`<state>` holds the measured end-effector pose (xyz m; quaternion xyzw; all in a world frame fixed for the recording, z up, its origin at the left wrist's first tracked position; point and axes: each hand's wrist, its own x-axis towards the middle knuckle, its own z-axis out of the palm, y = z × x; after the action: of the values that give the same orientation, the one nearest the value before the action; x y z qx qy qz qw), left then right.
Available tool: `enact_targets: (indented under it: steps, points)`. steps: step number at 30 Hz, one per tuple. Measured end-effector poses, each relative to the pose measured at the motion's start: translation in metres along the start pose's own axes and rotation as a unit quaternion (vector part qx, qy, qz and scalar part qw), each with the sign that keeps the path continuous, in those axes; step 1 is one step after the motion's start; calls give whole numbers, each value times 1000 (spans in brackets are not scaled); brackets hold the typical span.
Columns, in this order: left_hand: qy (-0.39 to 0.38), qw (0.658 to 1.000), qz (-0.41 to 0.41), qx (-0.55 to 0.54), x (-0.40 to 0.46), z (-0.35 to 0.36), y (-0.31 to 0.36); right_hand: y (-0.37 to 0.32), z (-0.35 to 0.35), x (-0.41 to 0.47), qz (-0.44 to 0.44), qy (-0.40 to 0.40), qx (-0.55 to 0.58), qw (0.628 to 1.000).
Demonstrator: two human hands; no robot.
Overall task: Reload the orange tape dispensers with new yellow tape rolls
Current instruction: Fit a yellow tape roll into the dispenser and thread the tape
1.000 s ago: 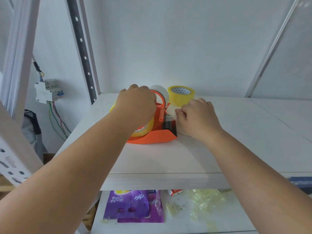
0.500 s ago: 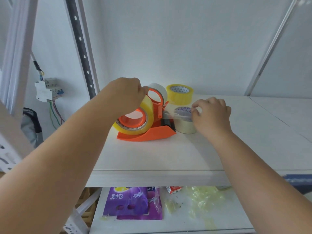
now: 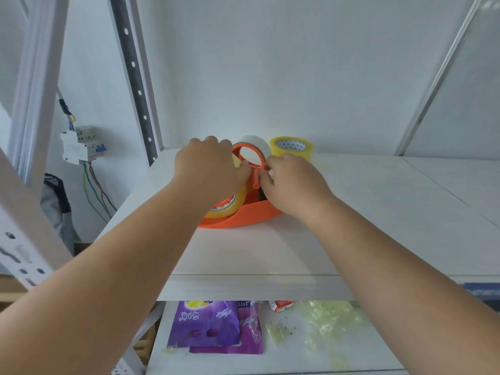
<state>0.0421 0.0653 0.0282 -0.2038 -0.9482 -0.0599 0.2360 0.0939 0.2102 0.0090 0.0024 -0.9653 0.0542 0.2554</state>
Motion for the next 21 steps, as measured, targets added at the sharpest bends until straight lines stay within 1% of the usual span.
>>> enact_targets:
  steps: [2, 5, 7, 9, 11, 14, 17, 21]
  points:
    - [26, 999, 26, 10, -1, 1, 0, 2, 0, 4, 5, -47, 14, 999]
    - [87, 990, 112, 17, 0, 7, -1, 4, -2, 6, 0, -89, 34, 995]
    - [101, 979, 172, 31, -2, 11, 0, 7, -6, 4, 5, -104, 46, 993]
    - [112, 971, 206, 37, -3, 14, -2, 12, -9, 1, 24, -123, 59, 990]
    - [111, 974, 197, 16, -3, 16, -6, 21, -11, -2, 36, -131, 64, 989]
    - [111, 978, 175, -35, -1, 15, -12, 35, -11, -8, 24, -108, 45, 993]
    - [100, 979, 176, -32, 2, 7, -13, 44, -13, -13, 24, -91, 46, 994]
    - [94, 979, 174, -42, 8, 10, -14, 50, -12, -18, 35, -99, 47, 993]
